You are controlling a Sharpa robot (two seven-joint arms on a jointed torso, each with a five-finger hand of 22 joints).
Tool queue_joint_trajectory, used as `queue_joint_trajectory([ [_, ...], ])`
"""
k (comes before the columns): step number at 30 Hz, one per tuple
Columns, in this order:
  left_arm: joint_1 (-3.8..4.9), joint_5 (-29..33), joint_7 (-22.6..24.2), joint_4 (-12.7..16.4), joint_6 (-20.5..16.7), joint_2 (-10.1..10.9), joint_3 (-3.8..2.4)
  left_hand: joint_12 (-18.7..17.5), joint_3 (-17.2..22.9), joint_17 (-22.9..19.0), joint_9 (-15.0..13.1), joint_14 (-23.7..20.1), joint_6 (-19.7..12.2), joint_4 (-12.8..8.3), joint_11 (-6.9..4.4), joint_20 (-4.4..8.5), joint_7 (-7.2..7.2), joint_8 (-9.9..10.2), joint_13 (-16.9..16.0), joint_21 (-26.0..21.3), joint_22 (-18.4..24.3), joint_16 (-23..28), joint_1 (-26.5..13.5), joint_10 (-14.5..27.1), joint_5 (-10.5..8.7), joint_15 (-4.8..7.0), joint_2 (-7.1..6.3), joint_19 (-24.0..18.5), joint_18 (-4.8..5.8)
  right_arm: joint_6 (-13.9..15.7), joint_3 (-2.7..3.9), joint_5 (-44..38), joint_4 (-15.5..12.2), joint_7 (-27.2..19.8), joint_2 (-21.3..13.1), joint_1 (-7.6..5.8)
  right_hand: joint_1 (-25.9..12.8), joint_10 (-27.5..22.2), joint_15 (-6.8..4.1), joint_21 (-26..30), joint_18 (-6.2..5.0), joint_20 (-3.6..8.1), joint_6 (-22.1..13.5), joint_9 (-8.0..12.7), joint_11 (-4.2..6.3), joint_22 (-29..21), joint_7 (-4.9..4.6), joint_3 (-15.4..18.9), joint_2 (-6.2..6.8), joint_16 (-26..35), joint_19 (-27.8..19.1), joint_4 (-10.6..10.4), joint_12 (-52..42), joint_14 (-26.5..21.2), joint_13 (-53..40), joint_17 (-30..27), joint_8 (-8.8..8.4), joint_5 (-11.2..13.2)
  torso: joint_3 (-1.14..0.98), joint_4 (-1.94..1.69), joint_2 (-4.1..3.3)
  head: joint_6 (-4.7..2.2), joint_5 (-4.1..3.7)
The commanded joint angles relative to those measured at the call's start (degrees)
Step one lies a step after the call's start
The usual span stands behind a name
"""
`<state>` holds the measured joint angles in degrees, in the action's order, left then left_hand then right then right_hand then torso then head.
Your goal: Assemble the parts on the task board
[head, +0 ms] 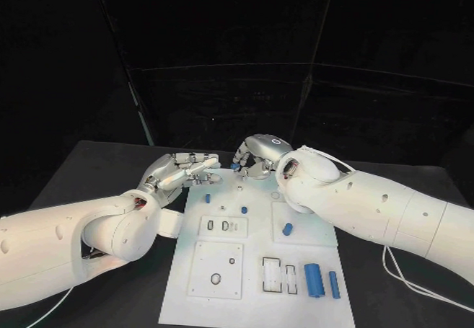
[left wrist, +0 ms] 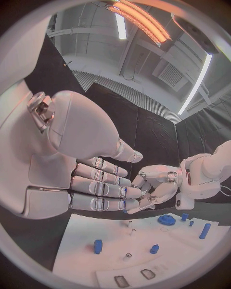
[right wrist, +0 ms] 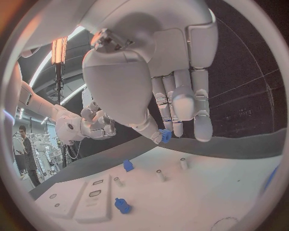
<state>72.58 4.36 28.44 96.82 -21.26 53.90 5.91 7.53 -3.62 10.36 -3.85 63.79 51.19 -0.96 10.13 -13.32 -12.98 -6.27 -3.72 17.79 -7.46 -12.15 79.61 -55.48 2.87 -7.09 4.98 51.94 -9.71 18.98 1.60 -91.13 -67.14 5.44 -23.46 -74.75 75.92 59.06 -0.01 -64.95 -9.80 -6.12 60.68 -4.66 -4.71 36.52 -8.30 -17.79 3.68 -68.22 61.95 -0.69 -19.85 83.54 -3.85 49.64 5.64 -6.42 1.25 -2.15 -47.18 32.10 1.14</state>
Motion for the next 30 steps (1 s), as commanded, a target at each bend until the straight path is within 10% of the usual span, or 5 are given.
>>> queue_joint_trajectory([
  [1,0.1,-0.4,0.9,0.0,0.5,-0.1,-0.03,-0.2,0.0,0.1,0.1,0.3,-0.3,-0.3,0.44,-0.08,-0.93,0.3,0.0,-0.2,0.1,0.3,0.3,0.2,-0.09,-0.05,0.21,0.4,-0.74,-1.0,-0.03,-0.4,0.6,-0.7,0.3,-0.08,0.4,0.3,-0.09,-0.1,0.26,0.09,0.4,0.1,-0.02,0.0,-0.05,-0.4,0.16,-0.1,0.2,-0.1,0.2,0.1,0.1,0.0,-0.19,-0.2,0.0,0.01,0.04,0.06,0.02],
  [30,0.15,-0.4,0.8,-0.2,0.6,-0.3,-0.02,-0.3,0.1,0.1,0.1,0.4,-0.3,-0.5,0.43,-0.07,-0.92,0.4,0.0,-0.2,0.1,0.4,0.4,0.1,-0.09,-0.04,0.23,0.5,-0.74,-2.8,-0.92,-2.2,3.5,0.0,1.7,0.17,0.0,-0.7,0.18,0.1,0.19,-0.1,0.7,0.1,-0.39,-0.6,-0.29,-0.6,0.79,0.1,-0.3,-0.6,1.4,0.0,0.2,-0.4,-0.52,-0.2,-0.01,0.05,0.04,0.66,0.17],
])
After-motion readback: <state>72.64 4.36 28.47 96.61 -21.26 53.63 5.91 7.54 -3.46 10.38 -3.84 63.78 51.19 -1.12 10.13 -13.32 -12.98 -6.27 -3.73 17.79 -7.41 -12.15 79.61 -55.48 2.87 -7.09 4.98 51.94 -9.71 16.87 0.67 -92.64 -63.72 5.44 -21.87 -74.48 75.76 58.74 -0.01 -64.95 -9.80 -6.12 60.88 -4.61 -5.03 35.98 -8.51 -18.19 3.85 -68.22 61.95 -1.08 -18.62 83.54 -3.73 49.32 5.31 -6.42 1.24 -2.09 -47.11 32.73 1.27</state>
